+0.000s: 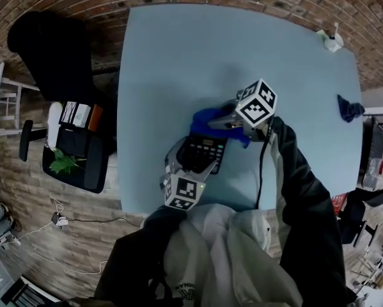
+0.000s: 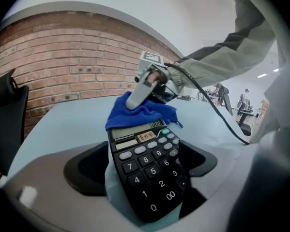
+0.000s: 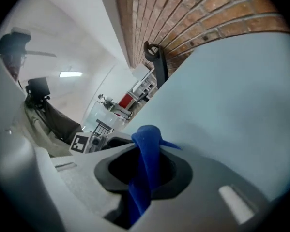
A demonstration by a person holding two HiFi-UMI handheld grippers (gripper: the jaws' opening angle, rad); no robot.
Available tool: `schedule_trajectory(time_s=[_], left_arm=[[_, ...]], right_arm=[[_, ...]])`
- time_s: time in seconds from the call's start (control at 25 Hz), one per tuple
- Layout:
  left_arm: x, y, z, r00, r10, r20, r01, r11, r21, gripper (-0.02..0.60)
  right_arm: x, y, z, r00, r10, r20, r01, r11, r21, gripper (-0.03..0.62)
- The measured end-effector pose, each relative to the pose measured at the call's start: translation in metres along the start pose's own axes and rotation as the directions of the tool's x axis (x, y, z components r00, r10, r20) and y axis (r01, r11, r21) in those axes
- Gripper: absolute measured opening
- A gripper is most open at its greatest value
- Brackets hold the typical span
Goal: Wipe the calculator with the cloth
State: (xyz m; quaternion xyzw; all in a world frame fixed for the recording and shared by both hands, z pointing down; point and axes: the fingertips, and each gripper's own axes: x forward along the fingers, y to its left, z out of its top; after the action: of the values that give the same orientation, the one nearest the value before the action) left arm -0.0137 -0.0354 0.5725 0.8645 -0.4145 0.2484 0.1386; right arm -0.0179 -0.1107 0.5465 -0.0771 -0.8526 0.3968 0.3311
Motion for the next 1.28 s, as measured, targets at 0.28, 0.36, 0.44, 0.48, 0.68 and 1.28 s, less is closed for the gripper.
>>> schedule_trajectory(time_s=[0.28,0.36,0.44,0.48,0.68,1.28], left_arm=[[-0.006,0.004,0.005,0.998,-0.030,0.050,0.033,0.999,-0.041,0.451],[-0.005,0.003,0.006,0.998,-0.037,0.057,0.039,0.998,-0.044,0.436],[-0.006,0.004,0.007,0.997,-0.038,0.065,0.042,0.997,-0.067,0.415],[-0.008,0.007,0.008,0.996,-0.040,0.082,0.048,0.994,-0.101,0.398],[-0.029,0.040,0.031,0.970,-0.057,0.237,0.137,0.933,-0.333,0.360],[-0.036,0.050,0.022,0.963,-0.083,0.257,0.177,0.914,-0.366,0.308]], right_arm=[[-0.039,0.026,-0.028,0.978,-0.128,0.167,0.126,0.992,0.023,0.072],[-0.027,0.030,-0.047,0.979,-0.164,0.117,0.167,0.986,-0.020,0.072],[-0.018,0.039,-0.064,0.977,-0.189,0.103,0.197,0.978,-0.072,0.071],[-0.015,0.047,-0.072,0.975,-0.194,0.109,0.203,0.976,-0.081,0.071],[-0.035,0.045,-0.076,0.879,-0.399,0.261,0.418,0.908,-0.021,0.071],[-0.140,0.053,-0.083,0.481,-0.741,0.468,0.830,0.557,0.029,0.082]])
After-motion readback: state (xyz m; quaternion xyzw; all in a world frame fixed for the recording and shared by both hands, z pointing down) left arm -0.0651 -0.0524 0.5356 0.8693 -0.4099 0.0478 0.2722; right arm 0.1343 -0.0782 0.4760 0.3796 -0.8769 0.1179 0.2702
